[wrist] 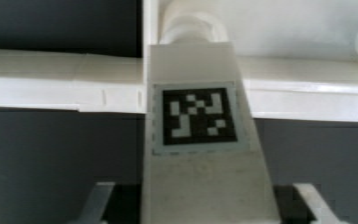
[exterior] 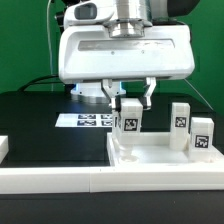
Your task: Assemble square table
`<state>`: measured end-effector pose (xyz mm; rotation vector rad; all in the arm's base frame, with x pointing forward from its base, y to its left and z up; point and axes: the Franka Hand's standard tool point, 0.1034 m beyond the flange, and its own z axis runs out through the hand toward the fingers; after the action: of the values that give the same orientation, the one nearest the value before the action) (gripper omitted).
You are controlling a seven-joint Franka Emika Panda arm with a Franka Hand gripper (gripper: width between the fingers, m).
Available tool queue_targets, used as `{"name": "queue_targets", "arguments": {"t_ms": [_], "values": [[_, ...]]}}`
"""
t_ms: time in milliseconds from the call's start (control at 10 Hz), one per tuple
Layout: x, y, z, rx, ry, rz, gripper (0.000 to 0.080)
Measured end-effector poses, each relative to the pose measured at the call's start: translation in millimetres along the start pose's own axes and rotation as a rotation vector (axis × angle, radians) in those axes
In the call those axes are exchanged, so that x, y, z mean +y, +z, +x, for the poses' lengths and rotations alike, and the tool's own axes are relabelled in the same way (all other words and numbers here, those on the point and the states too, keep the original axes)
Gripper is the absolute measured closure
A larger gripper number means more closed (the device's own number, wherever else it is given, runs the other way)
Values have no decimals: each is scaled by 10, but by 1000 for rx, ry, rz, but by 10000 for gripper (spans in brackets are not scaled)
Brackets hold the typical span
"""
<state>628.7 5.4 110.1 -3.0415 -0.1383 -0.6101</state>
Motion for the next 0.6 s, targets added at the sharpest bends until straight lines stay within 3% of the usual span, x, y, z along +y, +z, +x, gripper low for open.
{"name": "queue_targets", "arguments": {"t_ms": [300, 400, 500, 600], "values": [[-44, 5, 20, 18, -5, -5, 509], [-37, 9, 52, 54, -10, -21, 509], [36, -6, 102, 146, -30, -68, 509], [80, 9, 80, 204, -30, -99, 509]]}}
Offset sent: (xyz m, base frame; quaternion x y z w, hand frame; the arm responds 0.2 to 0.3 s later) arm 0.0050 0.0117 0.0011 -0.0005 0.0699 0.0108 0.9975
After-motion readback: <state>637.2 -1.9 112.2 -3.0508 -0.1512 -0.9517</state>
